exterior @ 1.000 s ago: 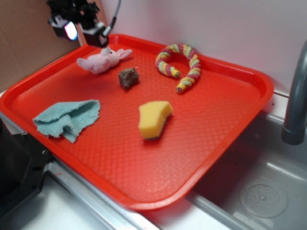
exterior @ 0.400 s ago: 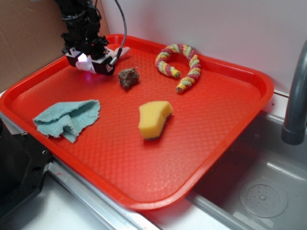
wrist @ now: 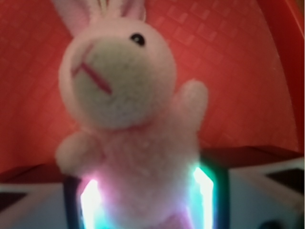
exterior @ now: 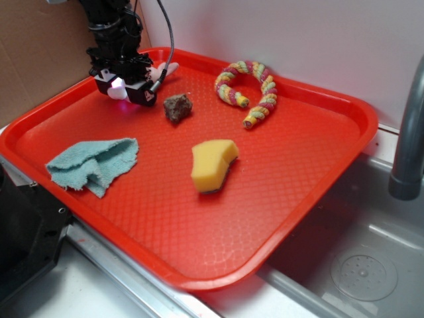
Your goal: Grab the pink bunny.
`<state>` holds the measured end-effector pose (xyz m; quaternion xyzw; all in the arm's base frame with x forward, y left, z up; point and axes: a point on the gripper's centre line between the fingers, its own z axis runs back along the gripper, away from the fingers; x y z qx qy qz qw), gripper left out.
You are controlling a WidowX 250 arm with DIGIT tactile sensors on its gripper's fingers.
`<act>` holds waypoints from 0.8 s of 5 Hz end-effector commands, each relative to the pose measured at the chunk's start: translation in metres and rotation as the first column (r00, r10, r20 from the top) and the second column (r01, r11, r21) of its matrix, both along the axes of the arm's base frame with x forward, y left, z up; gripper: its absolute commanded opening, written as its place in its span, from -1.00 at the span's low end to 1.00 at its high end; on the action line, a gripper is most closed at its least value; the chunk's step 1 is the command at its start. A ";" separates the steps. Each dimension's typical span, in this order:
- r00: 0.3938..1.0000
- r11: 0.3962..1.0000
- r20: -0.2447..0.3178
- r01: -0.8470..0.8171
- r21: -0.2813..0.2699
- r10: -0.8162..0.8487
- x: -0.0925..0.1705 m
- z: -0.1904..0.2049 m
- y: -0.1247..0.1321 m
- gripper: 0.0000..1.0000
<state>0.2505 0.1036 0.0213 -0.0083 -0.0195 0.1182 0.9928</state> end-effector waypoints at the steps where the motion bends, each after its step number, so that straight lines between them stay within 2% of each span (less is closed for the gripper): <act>1: 0.999 0.997 0.028 -0.032 0.072 0.030 -0.007 0.086 -0.024 -1.00; 2: 1.000 0.999 0.014 -0.028 0.028 0.027 -0.019 0.127 -0.051 -1.00; 3: 1.000 0.999 0.013 -0.001 -0.047 0.001 -0.041 0.167 -0.078 -1.00; 4: 0.999 0.996 0.030 0.042 -0.081 -0.040 -0.062 0.188 -0.092 -1.00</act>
